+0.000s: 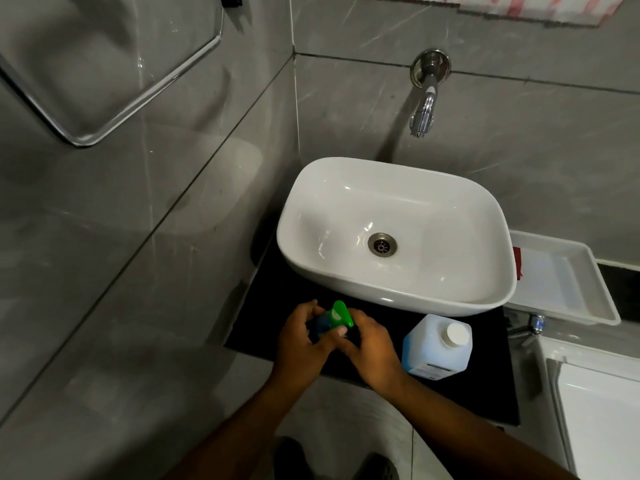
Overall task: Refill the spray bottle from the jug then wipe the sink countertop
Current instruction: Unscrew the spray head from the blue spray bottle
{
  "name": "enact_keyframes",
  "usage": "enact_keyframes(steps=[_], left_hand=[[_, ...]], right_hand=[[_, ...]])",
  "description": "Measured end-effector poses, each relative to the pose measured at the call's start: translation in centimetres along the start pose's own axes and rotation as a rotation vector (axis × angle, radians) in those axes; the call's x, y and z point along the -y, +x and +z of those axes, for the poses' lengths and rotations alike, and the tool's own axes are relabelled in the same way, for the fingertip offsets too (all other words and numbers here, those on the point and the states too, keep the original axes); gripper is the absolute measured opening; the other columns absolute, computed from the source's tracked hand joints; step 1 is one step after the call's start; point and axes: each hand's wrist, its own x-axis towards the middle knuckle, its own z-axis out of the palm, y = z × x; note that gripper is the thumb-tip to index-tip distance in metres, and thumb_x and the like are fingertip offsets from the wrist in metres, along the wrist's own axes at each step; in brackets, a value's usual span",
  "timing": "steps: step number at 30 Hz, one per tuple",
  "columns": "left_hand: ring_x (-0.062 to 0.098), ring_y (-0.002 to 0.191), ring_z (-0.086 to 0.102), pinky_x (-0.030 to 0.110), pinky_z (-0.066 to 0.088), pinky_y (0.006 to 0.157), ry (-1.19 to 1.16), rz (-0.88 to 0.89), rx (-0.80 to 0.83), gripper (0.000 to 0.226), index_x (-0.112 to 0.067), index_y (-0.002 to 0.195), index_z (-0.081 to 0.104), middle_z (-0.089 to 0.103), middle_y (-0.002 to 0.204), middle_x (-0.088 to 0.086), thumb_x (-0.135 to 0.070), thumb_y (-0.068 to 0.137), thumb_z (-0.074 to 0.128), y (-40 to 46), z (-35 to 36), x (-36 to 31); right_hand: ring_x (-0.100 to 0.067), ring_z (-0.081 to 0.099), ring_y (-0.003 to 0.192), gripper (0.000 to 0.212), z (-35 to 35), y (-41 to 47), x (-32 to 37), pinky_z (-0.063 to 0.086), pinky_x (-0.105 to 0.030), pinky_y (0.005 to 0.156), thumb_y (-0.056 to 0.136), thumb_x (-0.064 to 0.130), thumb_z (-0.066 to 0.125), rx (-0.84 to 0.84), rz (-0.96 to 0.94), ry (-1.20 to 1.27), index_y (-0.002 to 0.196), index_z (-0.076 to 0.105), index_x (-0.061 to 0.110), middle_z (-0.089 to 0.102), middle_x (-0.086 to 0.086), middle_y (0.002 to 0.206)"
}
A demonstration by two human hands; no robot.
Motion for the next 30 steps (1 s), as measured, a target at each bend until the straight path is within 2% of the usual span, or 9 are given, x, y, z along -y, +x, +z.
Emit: enact_keyframes(steps=[3, 8, 12, 14, 17, 19, 22, 26, 30], left_hand=[[0.008, 0.124, 0.048, 0.026, 0.043, 0.101, -0.02, 0.011, 0.114, 0.056, -0.041, 0.127, 0.043, 0.05, 0.135, -0.007, -0.01, 0.086, 0.065, 0.2, 0.1, -0.4], [0.01, 0.11, 0.059, 0.012, 0.044, 0.08, -0.009, -0.033, -0.032, 0.04, -0.035, 0.1, 0.058, 0.062, 0.116, -0.008, -0.024, 0.069, 0.081, 0.2, 0.2, -1.0], [0.005, 0.12, 0.05, 0.026, 0.044, 0.099, -0.024, -0.006, 0.098, 0.062, -0.027, 0.132, 0.049, 0.054, 0.131, -0.01, -0.01, 0.077, 0.073, 0.3, 0.2, -1.5], [0.012, 0.113, 0.06, 0.03, 0.051, 0.096, 0.006, 0.019, 0.084, 0.049, -0.032, 0.118, 0.058, 0.063, 0.119, -0.005, -0.003, 0.08, 0.067, 0.1, 0.5, -1.8], [0.013, 0.091, 0.067, 0.031, 0.056, 0.08, 0.039, 0.008, -0.052, 0.034, -0.04, 0.085, 0.06, 0.069, 0.094, -0.006, -0.015, 0.071, 0.078, 0.0, 0.6, -2.3], [0.006, 0.087, 0.065, 0.019, 0.054, 0.073, 0.017, -0.001, -0.097, 0.039, -0.035, 0.088, 0.06, 0.068, 0.093, -0.009, -0.022, 0.061, 0.085, 0.0, 0.5, -2.1], [-0.009, 0.098, 0.059, 0.003, 0.045, 0.074, 0.013, 0.037, 0.01, 0.056, -0.032, 0.113, 0.059, 0.061, 0.107, -0.019, -0.017, 0.065, 0.083, -0.1, 0.4, -2.0], [0.004, 0.092, 0.064, 0.025, 0.054, 0.08, 0.064, 0.12, -0.053, 0.031, -0.035, 0.092, 0.067, 0.066, 0.1, -0.007, -0.014, 0.072, 0.078, 0.2, 0.2, -2.1], [0.01, 0.083, 0.068, 0.024, 0.055, 0.07, -0.153, 0.0, -0.092, 0.026, -0.033, 0.082, 0.069, 0.073, 0.089, -0.002, -0.011, 0.073, 0.078, 0.5, -0.4, -3.3]], right_hand=[[-0.007, 0.061, 0.102, 0.046, 0.1, 0.0, 0.0, 0.05, -0.027, 0.091, 0.08, 0.026, 0.074, -0.004, 0.01, 0.008, 0.123, 0.057, 0.019, 0.066, 0.002, 0.112], [-0.008, 0.061, 0.101, 0.046, 0.2, -0.1, -0.1, 0.051, -0.026, 0.089, 0.081, 0.026, 0.072, -0.016, 0.009, -0.027, 0.124, 0.056, 0.018, 0.065, 0.003, 0.112], [-0.008, 0.06, 0.098, 0.041, 0.3, -0.1, -0.1, 0.049, -0.021, 0.085, 0.083, 0.025, 0.071, -0.023, -0.001, -0.044, 0.121, 0.056, 0.019, 0.065, 0.003, 0.11], [-0.008, 0.06, 0.099, 0.044, 0.3, -0.2, -0.2, 0.049, -0.023, 0.087, 0.083, 0.024, 0.072, -0.025, 0.009, -0.052, 0.123, 0.056, 0.018, 0.065, 0.001, 0.111], [-0.009, 0.06, 0.1, 0.046, 0.4, -0.2, -0.2, 0.051, -0.029, 0.089, 0.083, 0.025, 0.072, -0.028, 0.024, -0.051, 0.124, 0.055, 0.017, 0.065, 0.001, 0.113], [-0.007, 0.061, 0.097, 0.041, 0.3, -0.2, -0.2, 0.053, -0.03, 0.086, 0.083, 0.025, 0.071, -0.031, 0.012, -0.042, 0.121, 0.057, 0.019, 0.065, 0.003, 0.109], [-0.006, 0.061, 0.096, 0.038, 0.3, -0.3, -0.1, 0.053, -0.029, 0.085, 0.084, 0.026, 0.07, -0.032, 0.005, -0.034, 0.119, 0.057, 0.019, 0.065, 0.003, 0.107], [-0.004, 0.06, 0.097, 0.042, 0.4, -0.3, 0.0, 0.049, -0.02, 0.085, 0.081, 0.029, 0.073, -0.031, 0.016, -0.006, 0.119, 0.057, 0.022, 0.065, 0.005, 0.108], [-0.004, 0.06, 0.095, 0.046, 0.5, -0.2, 0.1, 0.045, -0.013, 0.083, 0.077, 0.028, 0.076, -0.039, 0.066, -0.021, 0.118, 0.057, 0.023, 0.064, 0.006, 0.107]])
